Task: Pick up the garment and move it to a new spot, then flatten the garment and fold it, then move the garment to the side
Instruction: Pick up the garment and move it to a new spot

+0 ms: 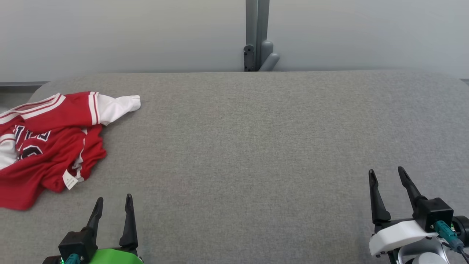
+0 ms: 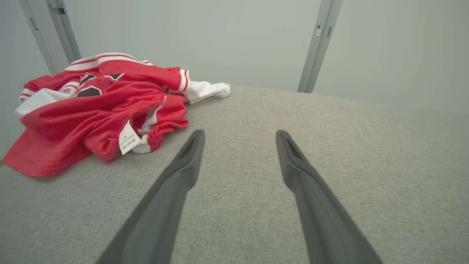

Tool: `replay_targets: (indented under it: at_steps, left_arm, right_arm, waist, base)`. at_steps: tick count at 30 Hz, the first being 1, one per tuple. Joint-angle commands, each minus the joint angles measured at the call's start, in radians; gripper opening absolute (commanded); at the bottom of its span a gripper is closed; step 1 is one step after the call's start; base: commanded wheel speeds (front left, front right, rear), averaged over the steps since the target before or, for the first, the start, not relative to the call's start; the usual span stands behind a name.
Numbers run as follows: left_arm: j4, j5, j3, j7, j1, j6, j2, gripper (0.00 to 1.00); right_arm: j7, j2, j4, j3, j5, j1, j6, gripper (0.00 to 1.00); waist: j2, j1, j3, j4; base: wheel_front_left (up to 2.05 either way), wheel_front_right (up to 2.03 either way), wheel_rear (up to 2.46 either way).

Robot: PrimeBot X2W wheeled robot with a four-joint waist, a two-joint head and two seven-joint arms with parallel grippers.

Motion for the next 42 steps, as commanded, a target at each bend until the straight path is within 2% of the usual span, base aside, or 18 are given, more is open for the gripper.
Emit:
replay_targets:
  at_steps: [1, 12, 17, 23, 29, 32, 33, 35, 42]
  left_arm:
    - [-0.001, 0.000, -0.002, -0.003, -0.010, 0.005, 0.006, 1.00]
    - [-0.001, 0.006, 0.033, -0.002, 0.040, 0.009, 0.006, 1.00]
    - [-0.003, 0.000, 0.058, -0.002, 0.063, 0.007, 0.006, 1.00]
    - [-0.012, -0.025, 0.060, -0.002, 0.032, 0.011, 0.005, 1.00]
    - [0.028, -0.052, 0.030, -0.002, -0.109, 0.004, 0.005, 1.00]
    - [0.092, -0.050, 0.016, -0.002, -0.236, -0.003, 0.008, 1.00]
    - [0.147, -0.057, 0.012, 0.000, -0.330, -0.009, 0.020, 1.00]
    - [0.207, -0.071, 0.013, 0.012, -0.431, -0.010, 0.031, 1.00]
    - [0.432, -0.114, 0.053, 0.066, -0.712, -0.001, 0.100, 1.00]
  right_arm:
    - [-0.003, -0.003, 0.000, 0.002, 0.001, 0.014, 0.000, 1.00]
    - [-0.003, 0.000, 0.014, 0.065, 0.009, 0.002, 0.000, 1.00]
    - [-0.003, 0.001, 0.021, 0.104, 0.012, -0.012, 0.000, 1.00]
    - [-0.003, -0.004, 0.014, 0.133, 0.008, -0.038, 0.000, 1.00]
    - [-0.003, -0.040, -0.003, 0.136, 0.006, -0.080, 0.000, 1.00]
    - [-0.003, -0.064, -0.019, 0.141, 0.004, -0.114, 0.000, 1.00]
    - [-0.003, -0.080, -0.029, 0.145, 0.003, -0.142, 0.000, 1.00]
    - [-0.003, -0.092, -0.037, 0.147, 0.004, -0.166, 0.000, 1.00]
    - [-0.003, -0.115, -0.052, 0.165, 0.011, -0.220, 0.000, 1.00]
  waist:
    - [0.0033, 0.0000, -0.006, 0.049]
    - [0.0033, 0.0000, -0.028, 0.238]
    - [0.0033, 0.0000, -0.027, 0.283]
    - [0.0033, 0.0000, 0.016, 0.273]
    - [0.0033, 0.0000, 0.133, 0.241]
    - [0.0033, 0.0000, 0.221, 0.224]
    - [0.0033, 0.0000, 0.284, 0.214]
    - [0.0033, 0.0000, 0.337, 0.205]
    - [0.0033, 0.0000, 0.462, 0.164]
  base:
    - [0.00, 0.00, 0.00]
    - [0.00, 0.00, 0.00]
    - [0.00, 0.00, 0.00]
    - [0.00, 0.00, 0.00]
    - [0.00, 0.00, 0.00]
    - [0.00, 0.00, 0.00]
    - [0.00, 0.00, 0.00]
    - [0.00, 0.00, 0.00]
    - [0.00, 0.00, 0.00]
